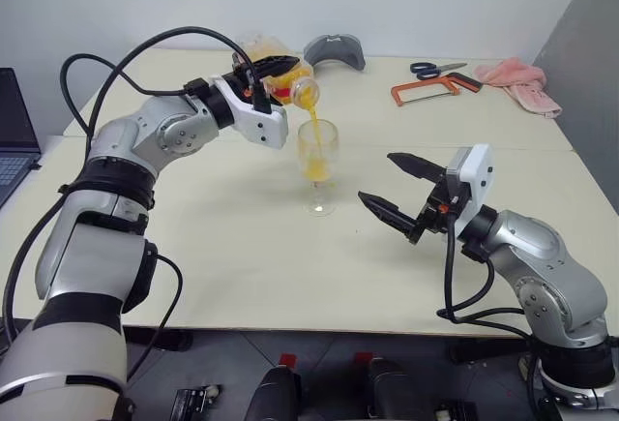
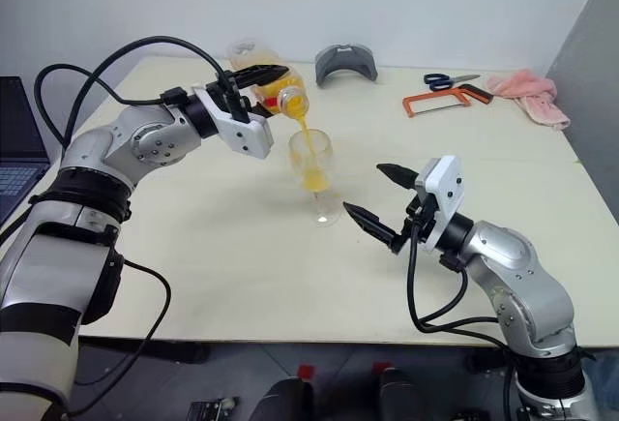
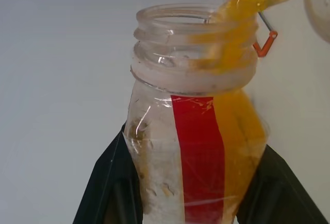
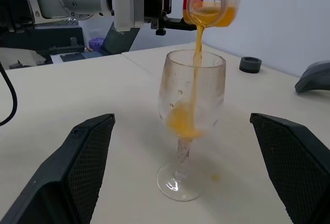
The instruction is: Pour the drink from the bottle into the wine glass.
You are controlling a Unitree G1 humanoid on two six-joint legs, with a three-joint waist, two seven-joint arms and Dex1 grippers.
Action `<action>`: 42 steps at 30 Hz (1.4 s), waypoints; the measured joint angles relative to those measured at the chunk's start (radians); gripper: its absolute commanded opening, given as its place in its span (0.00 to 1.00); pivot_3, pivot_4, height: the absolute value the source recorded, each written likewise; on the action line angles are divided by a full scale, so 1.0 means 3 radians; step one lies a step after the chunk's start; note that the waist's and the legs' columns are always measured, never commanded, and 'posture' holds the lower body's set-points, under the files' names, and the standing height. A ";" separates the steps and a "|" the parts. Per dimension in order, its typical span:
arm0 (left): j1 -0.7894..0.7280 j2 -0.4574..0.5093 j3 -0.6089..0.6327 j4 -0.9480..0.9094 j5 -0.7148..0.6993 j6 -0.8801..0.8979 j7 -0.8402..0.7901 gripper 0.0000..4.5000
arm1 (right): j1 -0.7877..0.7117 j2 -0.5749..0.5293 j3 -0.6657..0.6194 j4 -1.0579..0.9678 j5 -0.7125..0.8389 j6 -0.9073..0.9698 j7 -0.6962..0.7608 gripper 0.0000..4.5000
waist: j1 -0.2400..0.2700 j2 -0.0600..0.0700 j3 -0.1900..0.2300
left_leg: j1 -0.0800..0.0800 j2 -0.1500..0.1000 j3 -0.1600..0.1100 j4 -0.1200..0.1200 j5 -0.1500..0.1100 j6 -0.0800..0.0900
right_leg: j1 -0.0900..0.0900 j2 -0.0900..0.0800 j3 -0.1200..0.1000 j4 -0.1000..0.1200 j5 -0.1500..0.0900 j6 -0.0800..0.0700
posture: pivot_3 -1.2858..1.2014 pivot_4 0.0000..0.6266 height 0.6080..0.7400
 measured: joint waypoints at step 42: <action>-0.0221 0.0080 -0.0150 0.0220 0.0241 -0.0070 0.0286 0.38 | 0.0005 0.0155 0.0097 0.0051 -0.0122 -0.0057 -0.0013 1.00 | 0.0000 0.0000 0.0000 | 0.0000 -0.0001 0.0000 0.0001 0.0000 -0.0001 | -0.0001 0.0000 0.0000 0.0002 0.0000 0.0000 | 0.52 0.24 1.00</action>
